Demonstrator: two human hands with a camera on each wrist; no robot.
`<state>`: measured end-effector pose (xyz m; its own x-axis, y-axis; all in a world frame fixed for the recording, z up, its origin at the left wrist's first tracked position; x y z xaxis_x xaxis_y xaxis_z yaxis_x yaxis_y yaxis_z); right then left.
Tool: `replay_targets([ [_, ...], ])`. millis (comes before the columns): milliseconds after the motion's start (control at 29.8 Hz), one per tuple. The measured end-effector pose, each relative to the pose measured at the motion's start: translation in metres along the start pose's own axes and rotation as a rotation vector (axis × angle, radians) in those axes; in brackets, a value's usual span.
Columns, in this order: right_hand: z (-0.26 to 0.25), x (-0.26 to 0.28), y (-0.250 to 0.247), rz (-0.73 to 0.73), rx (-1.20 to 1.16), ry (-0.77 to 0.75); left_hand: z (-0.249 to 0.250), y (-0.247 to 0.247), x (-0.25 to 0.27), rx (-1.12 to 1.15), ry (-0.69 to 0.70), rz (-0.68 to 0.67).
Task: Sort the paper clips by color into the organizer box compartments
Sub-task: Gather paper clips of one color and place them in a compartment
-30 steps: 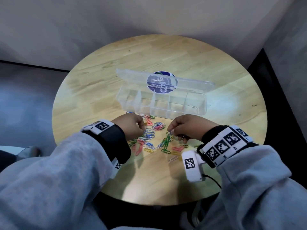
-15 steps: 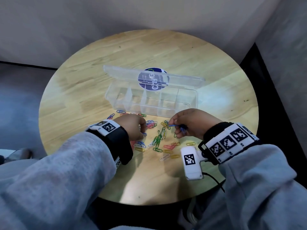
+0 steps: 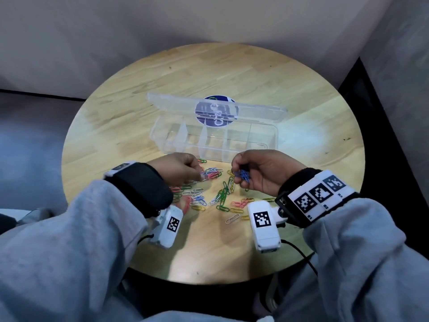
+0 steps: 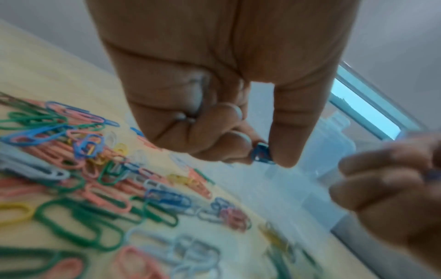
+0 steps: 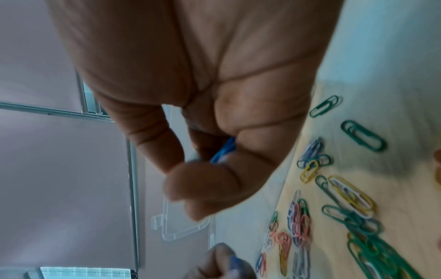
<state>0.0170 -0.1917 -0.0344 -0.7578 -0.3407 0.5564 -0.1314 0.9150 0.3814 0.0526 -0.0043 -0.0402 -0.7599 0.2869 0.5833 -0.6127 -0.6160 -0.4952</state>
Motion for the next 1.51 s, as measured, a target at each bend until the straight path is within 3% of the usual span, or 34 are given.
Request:
replay_targets([
  [134, -0.004, -0.002, -0.002, 0.088, 0.060, 0.009, -0.001, -0.013, 0.004, 0.438, -0.052, 0.017],
  [235, -0.009, 0.003, -0.013, 0.148, 0.057, 0.000, -0.002, -0.018, 0.007, 0.625, -0.043, 0.029],
  [504, -0.017, 0.015, -0.029, 0.172, -0.037, -0.007, 0.000, -0.020, 0.010, 0.862, -0.040, -0.055],
  [605, -0.012, 0.007, -0.033, 0.268, 0.193, 0.033, 0.002, -0.018, 0.009, 0.887, -0.064, -0.091],
  [706, -0.006, 0.003, -0.031, 0.318, 0.827, 0.083, 0.003, -0.013, 0.008, 0.830, -0.104, -0.120],
  [773, 0.000, 0.001, -0.024, 0.315, 1.128, 0.068, 0.003, -0.009, 0.007, 0.731, -0.121, -0.100],
  [907, 0.006, -0.003, -0.015, 0.314, 1.168, 0.056, 0.005, -0.002, 0.004, 0.453, -0.089, -0.079],
  [1075, 0.007, -0.007, -0.016, 0.363, 1.246, 0.022, 0.005, 0.003, 0.006, 0.366, -0.132, -0.123],
  [1210, 0.008, -0.007, -0.018, 0.375, 1.252, 0.005, 0.000, 0.000, 0.003, 0.263, -0.142, -0.059],
  [1512, 0.008, -0.010, -0.014, 0.361, 1.278, -0.042, -0.009, -0.003, 0.001, -0.259, -0.051, -0.004],
])
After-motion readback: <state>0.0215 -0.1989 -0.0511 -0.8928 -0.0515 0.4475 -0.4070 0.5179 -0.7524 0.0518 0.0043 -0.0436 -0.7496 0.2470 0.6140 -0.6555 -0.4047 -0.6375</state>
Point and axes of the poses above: each hand's wrist, its own x-axis away from the middle knuckle, its own y-axis out of the palm, z = x × y, the point moved 2 cm from there along -x, towards the middle knuckle, and after that the axes turned 2 degrees about -x, right-handed, at the moved point
